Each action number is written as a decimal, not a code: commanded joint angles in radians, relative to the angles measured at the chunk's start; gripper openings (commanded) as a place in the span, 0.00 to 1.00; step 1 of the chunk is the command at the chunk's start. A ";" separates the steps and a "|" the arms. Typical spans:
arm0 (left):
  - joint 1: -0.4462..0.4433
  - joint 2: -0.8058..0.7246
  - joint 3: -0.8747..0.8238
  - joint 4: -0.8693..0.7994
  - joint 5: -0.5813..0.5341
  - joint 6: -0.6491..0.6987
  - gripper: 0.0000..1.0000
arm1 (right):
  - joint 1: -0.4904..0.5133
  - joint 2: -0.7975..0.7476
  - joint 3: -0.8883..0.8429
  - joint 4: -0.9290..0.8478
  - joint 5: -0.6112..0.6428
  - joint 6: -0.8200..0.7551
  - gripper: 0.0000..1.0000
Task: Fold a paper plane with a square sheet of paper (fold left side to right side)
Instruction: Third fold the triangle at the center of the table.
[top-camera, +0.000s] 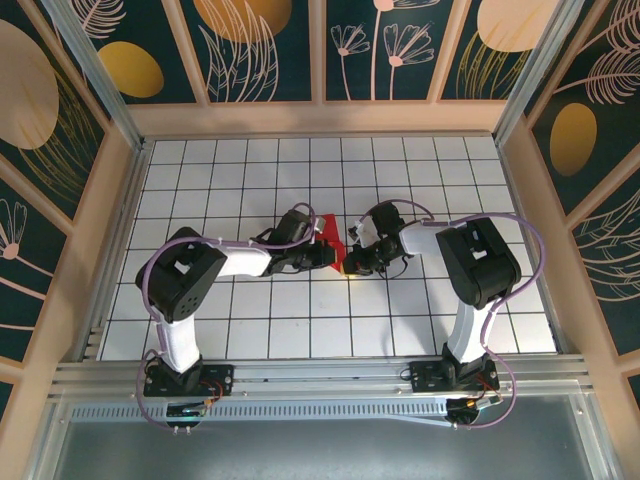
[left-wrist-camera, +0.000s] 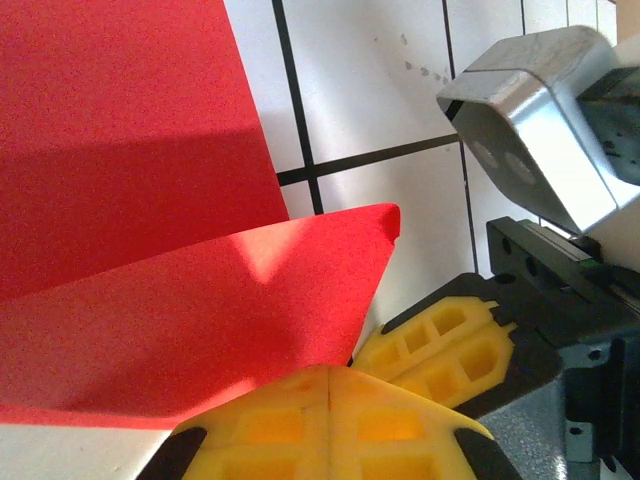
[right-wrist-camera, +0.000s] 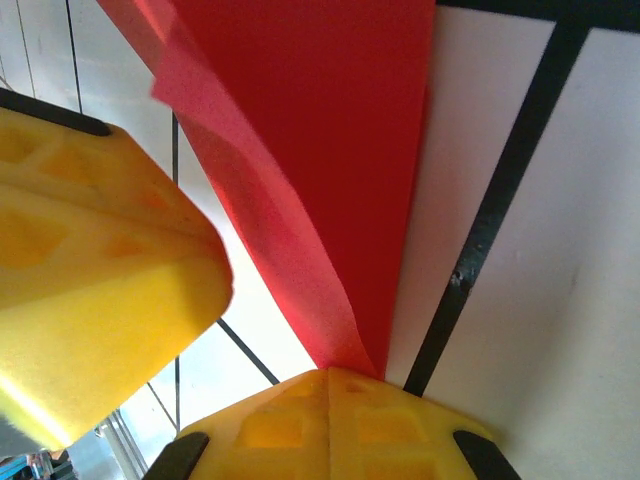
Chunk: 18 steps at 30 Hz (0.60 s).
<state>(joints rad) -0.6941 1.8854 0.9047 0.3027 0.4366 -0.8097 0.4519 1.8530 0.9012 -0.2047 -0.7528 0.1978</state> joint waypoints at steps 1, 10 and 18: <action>-0.008 0.028 0.025 0.026 0.021 -0.013 0.03 | 0.005 0.070 -0.028 -0.067 0.106 0.008 0.00; -0.009 0.049 0.033 -0.014 -0.002 -0.021 0.03 | 0.005 0.078 -0.018 -0.094 0.127 0.005 0.00; -0.008 0.063 0.028 -0.040 -0.033 -0.038 0.03 | 0.005 0.094 -0.011 -0.119 0.133 0.003 0.00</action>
<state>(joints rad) -0.6979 1.9274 0.9184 0.2867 0.4263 -0.8326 0.4507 1.8668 0.9218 -0.2340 -0.7551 0.1978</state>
